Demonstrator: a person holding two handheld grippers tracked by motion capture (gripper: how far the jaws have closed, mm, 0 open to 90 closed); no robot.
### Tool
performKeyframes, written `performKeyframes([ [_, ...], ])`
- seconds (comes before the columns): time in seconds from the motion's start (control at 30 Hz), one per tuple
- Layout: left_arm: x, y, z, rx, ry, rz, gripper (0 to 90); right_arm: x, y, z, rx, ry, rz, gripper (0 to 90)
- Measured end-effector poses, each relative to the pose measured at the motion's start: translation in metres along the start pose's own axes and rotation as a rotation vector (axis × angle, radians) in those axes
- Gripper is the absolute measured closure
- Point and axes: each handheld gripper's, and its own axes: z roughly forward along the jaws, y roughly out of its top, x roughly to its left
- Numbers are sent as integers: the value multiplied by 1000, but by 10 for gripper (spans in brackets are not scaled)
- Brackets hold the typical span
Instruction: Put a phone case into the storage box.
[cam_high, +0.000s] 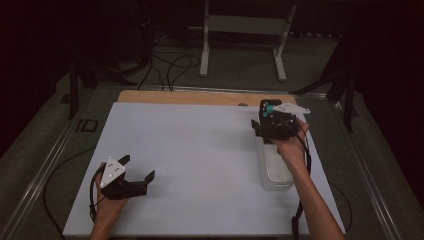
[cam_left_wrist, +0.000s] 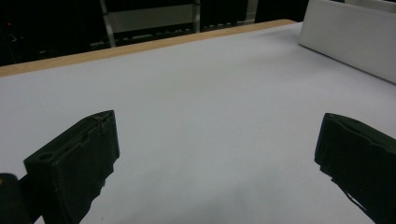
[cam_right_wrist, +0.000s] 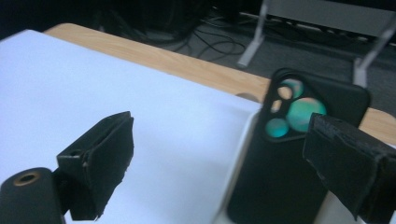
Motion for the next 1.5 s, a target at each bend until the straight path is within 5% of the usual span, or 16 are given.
performKeyframes([
  [0.27, -1, 3, -3, -2, -9, 6, 6, 21, -21, -27, -39, 69, -18, 88],
  [0.67, 1, 6, -10, -13, -17, 6, 6, 29, -64, -50, -59, 90, 35, 89],
  [0.83, 1, 7, -14, -37, -34, 8, 6, 32, -87, -63, -117, 96, 50, 89],
  [1.5, 5, 5, -25, -58, -68, 23, 5, 40, -136, -80, -198, 155, 11, 89],
])
